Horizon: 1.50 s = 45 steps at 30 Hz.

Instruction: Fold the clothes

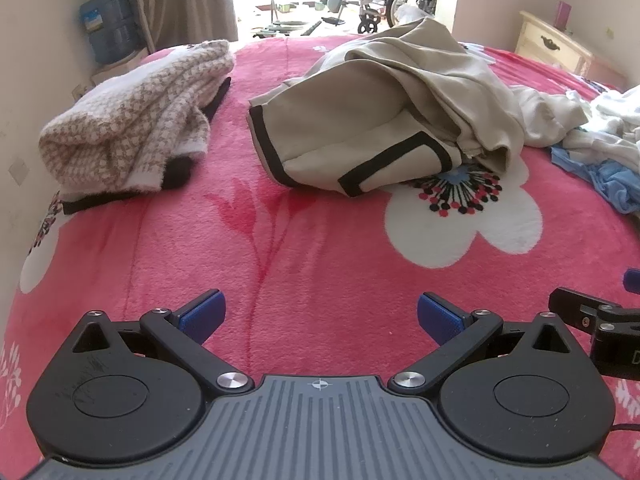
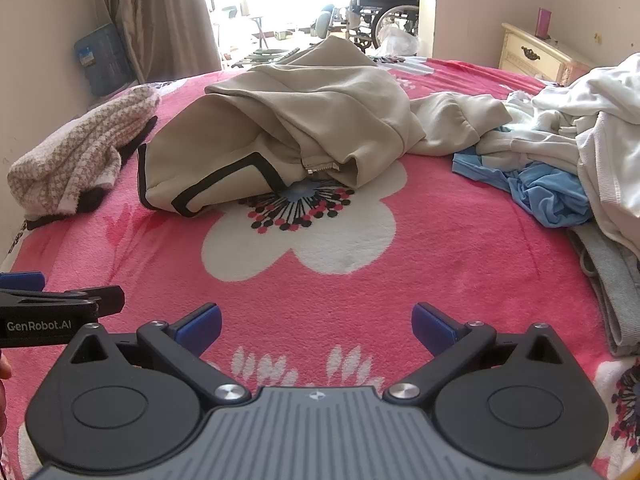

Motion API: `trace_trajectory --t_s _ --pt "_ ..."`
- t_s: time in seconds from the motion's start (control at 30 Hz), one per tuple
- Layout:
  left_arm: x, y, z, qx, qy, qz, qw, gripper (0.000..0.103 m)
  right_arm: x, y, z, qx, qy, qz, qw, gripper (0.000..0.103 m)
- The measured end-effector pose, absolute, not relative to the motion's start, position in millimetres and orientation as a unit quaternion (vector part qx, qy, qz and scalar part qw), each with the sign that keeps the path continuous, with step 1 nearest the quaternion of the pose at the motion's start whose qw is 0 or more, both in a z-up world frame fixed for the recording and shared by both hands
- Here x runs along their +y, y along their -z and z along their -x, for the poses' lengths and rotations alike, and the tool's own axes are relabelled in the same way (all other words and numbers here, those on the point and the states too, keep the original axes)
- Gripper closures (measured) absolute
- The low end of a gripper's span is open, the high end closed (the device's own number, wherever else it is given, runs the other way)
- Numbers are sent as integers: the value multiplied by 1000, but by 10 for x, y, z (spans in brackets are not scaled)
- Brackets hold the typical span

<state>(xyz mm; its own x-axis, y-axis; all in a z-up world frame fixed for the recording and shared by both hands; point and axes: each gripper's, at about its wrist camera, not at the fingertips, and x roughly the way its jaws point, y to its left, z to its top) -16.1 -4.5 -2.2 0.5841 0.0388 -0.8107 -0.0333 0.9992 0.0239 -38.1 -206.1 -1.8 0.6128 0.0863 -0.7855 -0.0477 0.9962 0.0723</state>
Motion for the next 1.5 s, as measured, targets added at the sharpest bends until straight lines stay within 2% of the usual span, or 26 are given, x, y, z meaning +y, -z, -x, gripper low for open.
trace_trajectory --t_s 0.87,1.1,1.37,1.5 --pt "-1 15 152 450 -19 13 893 0 -2046 -7 377 423 -38 -16 905 0" --pt "67 -15 52 416 21 34 908 0 -2064 -52 265 388 -62 -13 920 0" --pt "198 12 -295 339 33 -19 940 0 -2146 -52 -111 342 -86 1 936 0" --pt "301 109 -556 326 33 -24 944 0 -2109 -54 -391 316 -95 27 944 0"
